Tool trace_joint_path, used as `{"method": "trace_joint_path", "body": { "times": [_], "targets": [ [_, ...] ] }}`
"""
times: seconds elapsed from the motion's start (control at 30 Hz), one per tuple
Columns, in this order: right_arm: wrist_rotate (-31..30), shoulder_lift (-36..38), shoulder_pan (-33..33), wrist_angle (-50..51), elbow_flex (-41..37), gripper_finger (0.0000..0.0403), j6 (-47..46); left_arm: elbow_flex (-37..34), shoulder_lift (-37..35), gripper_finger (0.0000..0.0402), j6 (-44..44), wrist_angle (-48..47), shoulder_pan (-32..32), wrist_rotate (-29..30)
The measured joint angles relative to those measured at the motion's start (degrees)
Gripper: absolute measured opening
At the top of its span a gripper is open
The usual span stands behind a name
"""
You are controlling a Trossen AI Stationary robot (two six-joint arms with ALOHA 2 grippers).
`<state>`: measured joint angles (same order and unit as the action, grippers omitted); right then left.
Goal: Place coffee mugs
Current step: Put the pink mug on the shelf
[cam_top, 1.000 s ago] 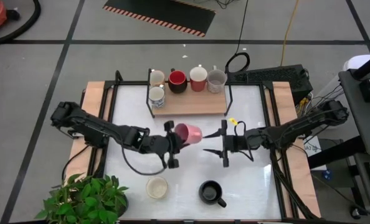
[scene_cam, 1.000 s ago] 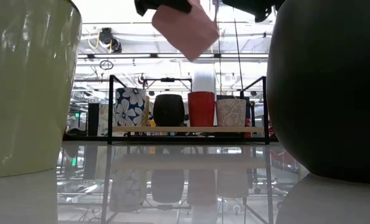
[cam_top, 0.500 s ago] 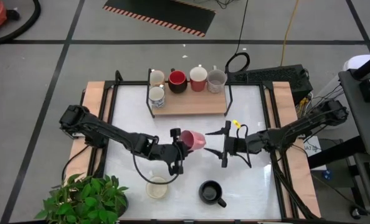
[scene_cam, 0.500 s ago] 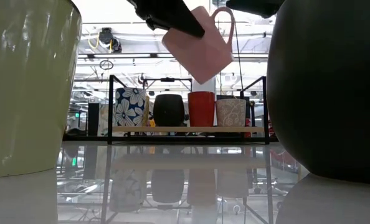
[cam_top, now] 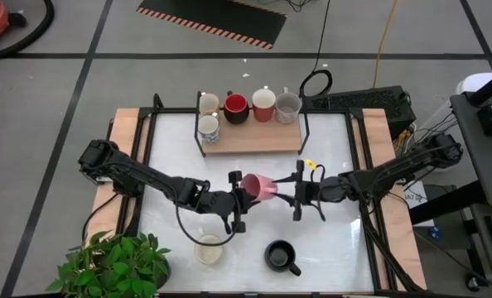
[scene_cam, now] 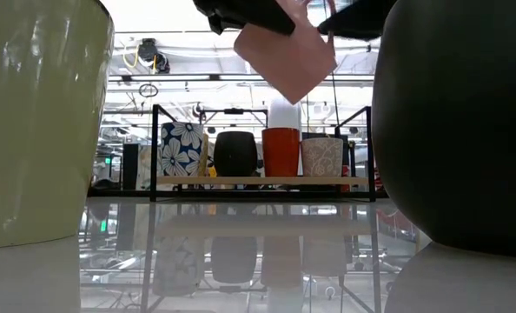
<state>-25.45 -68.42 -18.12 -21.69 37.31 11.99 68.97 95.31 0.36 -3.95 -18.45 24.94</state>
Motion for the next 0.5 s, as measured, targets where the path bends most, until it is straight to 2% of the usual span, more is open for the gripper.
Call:
{"method": "trace_joint_path", "body": {
  "times": [0.33, 0.5],
  "targets": [
    [0.08, -0.71, 1.17, -2.29, -0.25, 0.004, -1.66, -0.02, -0.04, 0.0031, -0.89, 1.0, 0.45, 0.75],
    [-0.07, -0.72, 1.17, -2.47, -0.32, 0.0033, -2.27, -0.02, -0.04, 0.0031, -2.19, 0.95, 0.83, 0.55]
  ]
}}
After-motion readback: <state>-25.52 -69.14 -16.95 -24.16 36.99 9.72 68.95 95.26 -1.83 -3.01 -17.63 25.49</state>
